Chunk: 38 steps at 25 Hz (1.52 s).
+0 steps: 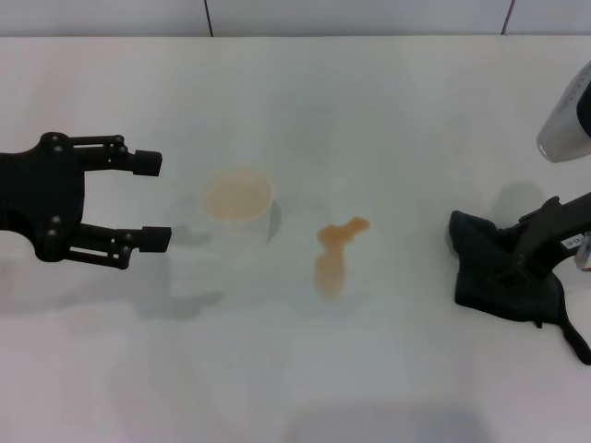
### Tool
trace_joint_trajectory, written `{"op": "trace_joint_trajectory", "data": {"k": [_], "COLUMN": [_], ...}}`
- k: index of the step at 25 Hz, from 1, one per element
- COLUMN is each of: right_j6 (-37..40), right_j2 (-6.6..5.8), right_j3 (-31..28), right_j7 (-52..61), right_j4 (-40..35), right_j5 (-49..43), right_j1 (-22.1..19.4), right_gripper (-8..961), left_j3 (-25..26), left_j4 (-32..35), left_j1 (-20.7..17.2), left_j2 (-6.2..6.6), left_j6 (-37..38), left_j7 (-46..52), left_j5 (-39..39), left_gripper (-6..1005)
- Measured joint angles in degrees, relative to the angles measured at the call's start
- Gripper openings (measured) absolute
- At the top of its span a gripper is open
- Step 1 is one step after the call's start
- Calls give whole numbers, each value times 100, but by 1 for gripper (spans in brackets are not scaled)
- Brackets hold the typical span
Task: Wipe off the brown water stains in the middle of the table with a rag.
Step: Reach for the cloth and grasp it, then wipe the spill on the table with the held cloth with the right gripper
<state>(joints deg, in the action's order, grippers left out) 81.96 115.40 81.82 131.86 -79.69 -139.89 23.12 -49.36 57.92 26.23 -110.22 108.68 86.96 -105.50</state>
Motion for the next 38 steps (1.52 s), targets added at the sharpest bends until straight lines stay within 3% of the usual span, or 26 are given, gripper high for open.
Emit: {"op": "trace_joint_trajectory", "data": {"k": [9, 20, 25, 31, 33, 38], "right_j6": [-106, -188, -191, -163, -164, -163], "right_j2": [0, 0, 0, 0, 0, 0], "right_j3": [63, 62, 62, 122, 155, 229], "right_j7": [14, 30, 49, 143, 149, 169], "right_j4": [3, 81, 85, 28, 4, -4], "right_j5": [-1, -13, -13, 3, 4, 20], "right_j1": [-10, -13, -19, -18, -16, 11], "right_gripper": [595, 319, 301, 183, 89, 76], "left_j3": [-5, -5, -6, 7, 9, 20], "left_j4": [3, 9, 9, 21, 22, 26], "left_j1": [4, 11, 14, 8, 7, 4], "left_j2": [0, 0, -12, -27, -31, -40], "left_j6": [6, 11, 21, 22, 17, 10], "left_j7": [-3, -4, -4, -15, -26, -30], "left_j5": [-1, 13, 18, 20, 20, 20], "left_gripper": [874, 875, 875, 875, 875, 874]}}
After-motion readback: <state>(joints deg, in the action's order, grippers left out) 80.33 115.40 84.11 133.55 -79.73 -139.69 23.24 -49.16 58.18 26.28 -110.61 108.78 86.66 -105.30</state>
